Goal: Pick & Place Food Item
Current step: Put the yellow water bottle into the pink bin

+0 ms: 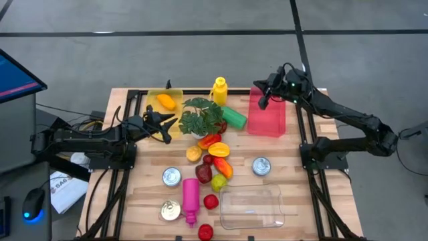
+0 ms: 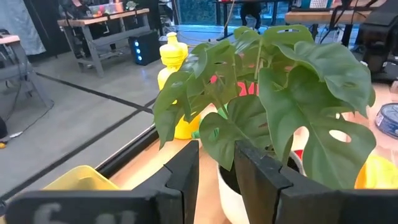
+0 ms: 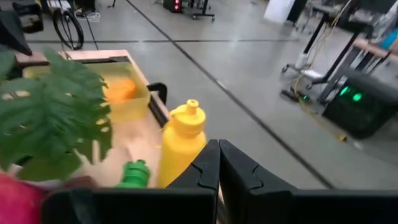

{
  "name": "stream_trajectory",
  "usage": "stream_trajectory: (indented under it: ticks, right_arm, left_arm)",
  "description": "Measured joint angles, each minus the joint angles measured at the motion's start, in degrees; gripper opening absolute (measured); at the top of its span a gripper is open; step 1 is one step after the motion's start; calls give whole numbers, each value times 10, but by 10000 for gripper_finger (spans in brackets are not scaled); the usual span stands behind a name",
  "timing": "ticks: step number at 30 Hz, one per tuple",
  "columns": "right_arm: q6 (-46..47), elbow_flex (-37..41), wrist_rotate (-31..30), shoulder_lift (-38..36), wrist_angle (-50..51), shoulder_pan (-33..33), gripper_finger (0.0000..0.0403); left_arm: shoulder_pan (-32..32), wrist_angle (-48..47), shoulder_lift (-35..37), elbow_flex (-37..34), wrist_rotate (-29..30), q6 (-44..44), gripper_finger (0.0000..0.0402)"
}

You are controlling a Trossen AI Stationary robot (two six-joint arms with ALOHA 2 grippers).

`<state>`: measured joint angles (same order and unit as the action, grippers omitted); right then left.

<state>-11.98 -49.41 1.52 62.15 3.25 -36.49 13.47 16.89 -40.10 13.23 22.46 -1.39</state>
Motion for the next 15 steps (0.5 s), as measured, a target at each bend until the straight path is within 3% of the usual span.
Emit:
stream_trajectory:
  ticks: [4, 15]
  right_arm:
    - [43, 0, 0, 0, 12, 1, 2]
    - [45, 0, -1, 0, -18, 9, 3]
  left_arm:
    - [0, 0, 0, 0, 0, -2, 90]
    - [0, 1, 0, 0, 5, -1, 90]
